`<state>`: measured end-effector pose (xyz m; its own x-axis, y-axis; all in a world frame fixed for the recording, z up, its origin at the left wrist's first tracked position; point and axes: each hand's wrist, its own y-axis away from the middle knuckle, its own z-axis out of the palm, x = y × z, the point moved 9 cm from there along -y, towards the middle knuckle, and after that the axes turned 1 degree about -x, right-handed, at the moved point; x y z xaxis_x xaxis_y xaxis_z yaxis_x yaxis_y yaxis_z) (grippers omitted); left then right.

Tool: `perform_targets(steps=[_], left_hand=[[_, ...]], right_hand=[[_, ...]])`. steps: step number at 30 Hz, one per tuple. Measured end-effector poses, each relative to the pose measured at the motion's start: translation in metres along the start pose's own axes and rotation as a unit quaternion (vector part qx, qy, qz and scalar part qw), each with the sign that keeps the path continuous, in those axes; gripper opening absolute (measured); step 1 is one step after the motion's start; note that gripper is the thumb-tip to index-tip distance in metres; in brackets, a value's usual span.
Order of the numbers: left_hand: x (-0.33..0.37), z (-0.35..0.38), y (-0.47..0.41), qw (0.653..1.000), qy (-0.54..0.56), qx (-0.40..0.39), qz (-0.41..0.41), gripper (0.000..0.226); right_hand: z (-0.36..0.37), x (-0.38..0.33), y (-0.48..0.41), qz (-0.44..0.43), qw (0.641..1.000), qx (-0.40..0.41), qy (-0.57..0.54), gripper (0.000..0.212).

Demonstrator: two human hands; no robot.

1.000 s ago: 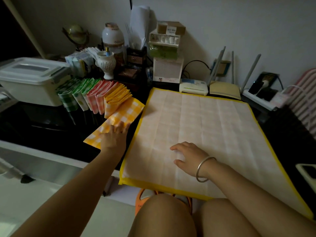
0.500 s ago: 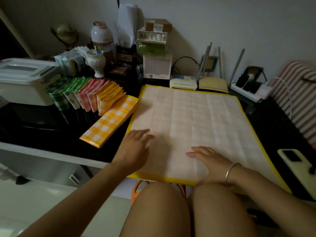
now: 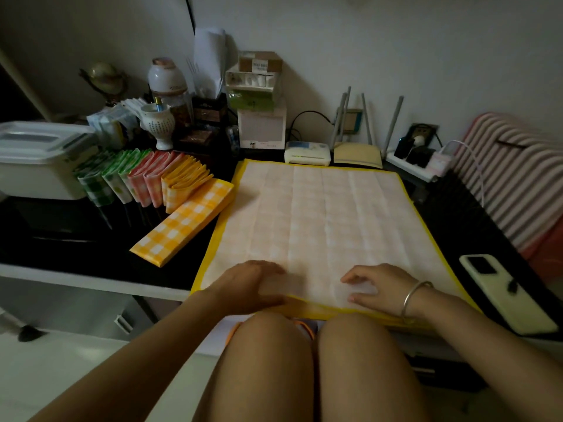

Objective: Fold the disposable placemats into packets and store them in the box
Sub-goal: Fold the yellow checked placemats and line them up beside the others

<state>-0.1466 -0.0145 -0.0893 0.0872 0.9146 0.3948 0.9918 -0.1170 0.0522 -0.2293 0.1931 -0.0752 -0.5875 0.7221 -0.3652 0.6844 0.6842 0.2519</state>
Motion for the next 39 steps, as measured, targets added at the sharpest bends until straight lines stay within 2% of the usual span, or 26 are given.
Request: perform_targets(steps=[3,5,7,10,13,17,21,24,26,28,30,33,39], left_hand=[[0.003,-0.020,0.002,0.999,0.017,0.038,0.000,0.045],[0.008,-0.032,0.003,0.997,-0.042,0.067,0.012,0.046],[0.013,-0.047,0.004,0.987,-0.104,0.121,0.023,0.047],[0.022,-0.073,0.005,0.970,-0.149,0.191,0.032,0.055],[0.042,-0.097,0.003,0.954,-0.179,0.225,0.082,0.050],[0.052,-0.114,-0.007,0.970,-0.150,0.161,0.105,0.037],[0.053,-0.131,-0.013,0.945,-0.185,0.254,0.088,0.029],[0.044,-0.115,-0.022,0.936,-0.188,0.287,0.076,0.030],[0.035,-0.090,-0.030,0.948,-0.163,0.256,0.093,0.031],[0.017,-0.056,-0.039,0.970,-0.135,0.178,0.094,0.037],[-0.002,-0.023,-0.044,0.983,-0.130,0.104,0.079,0.046],[-0.018,0.002,-0.047,0.988,-0.123,0.065,0.066,0.055],[-0.027,0.013,-0.047,0.990,-0.117,0.064,0.047,0.057]], right_hand=[[0.000,0.000,0.008,0.001,0.999,-0.013,0.043,0.058],[-0.005,-0.002,0.010,-0.008,0.995,0.004,0.095,0.044],[-0.021,-0.003,0.012,-0.002,0.990,0.064,0.129,0.022],[-0.047,-0.007,0.016,0.010,0.984,0.124,0.128,0.015],[-0.064,-0.014,0.015,-0.006,0.989,0.100,0.105,0.011],[-0.084,-0.018,0.011,-0.026,0.991,0.053,0.119,0.019],[-0.101,-0.001,-0.011,0.017,0.975,0.089,0.201,0.023],[-0.095,0.025,-0.033,0.077,0.973,0.084,0.200,0.023],[-0.078,0.044,-0.045,0.116,0.972,0.042,0.202,0.029],[-0.060,0.058,-0.054,0.135,0.973,0.007,0.188,0.037],[-0.047,0.068,-0.057,0.141,0.976,0.000,0.166,0.035],[-0.039,0.076,-0.060,0.141,0.980,0.037,0.133,0.021],[-0.033,0.081,-0.058,0.134,0.978,0.134,0.092,0.026]])
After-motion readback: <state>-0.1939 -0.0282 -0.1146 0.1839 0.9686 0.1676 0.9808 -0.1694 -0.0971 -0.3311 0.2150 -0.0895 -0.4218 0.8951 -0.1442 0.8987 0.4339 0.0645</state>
